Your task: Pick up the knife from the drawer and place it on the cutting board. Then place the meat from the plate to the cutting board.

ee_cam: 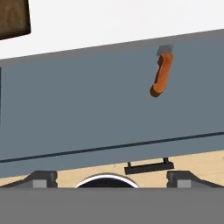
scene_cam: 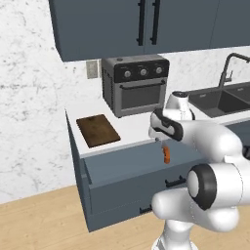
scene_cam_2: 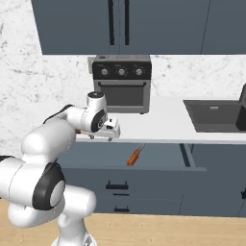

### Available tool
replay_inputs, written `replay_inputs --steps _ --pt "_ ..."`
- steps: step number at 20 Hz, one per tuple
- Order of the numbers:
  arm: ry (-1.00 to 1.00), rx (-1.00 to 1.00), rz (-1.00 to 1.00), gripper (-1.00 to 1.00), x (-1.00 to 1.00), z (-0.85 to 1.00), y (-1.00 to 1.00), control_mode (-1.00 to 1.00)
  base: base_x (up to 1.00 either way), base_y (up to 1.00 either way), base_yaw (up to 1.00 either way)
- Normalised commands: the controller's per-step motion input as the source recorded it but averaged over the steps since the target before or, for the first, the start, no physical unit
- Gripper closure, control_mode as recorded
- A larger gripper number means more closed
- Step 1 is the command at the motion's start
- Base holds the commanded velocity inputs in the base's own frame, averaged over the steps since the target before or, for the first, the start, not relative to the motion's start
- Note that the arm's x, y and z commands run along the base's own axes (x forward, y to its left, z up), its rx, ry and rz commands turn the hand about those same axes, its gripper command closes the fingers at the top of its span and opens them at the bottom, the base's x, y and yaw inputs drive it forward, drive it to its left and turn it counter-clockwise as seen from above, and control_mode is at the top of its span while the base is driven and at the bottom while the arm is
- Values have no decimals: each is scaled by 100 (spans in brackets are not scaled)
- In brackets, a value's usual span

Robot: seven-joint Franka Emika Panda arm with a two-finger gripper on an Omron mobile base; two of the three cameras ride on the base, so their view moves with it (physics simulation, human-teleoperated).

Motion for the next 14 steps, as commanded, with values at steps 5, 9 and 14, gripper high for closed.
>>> replay_inputs --steps 5,9,14 --pt "0 0 0 -100 1 -97 -3 -100 0 0 0" --pt "0 0 0 -100 1 -65 0 -100 0 0 0" --pt "0 0 0 -100 4 -52 0 -100 0 0 0"
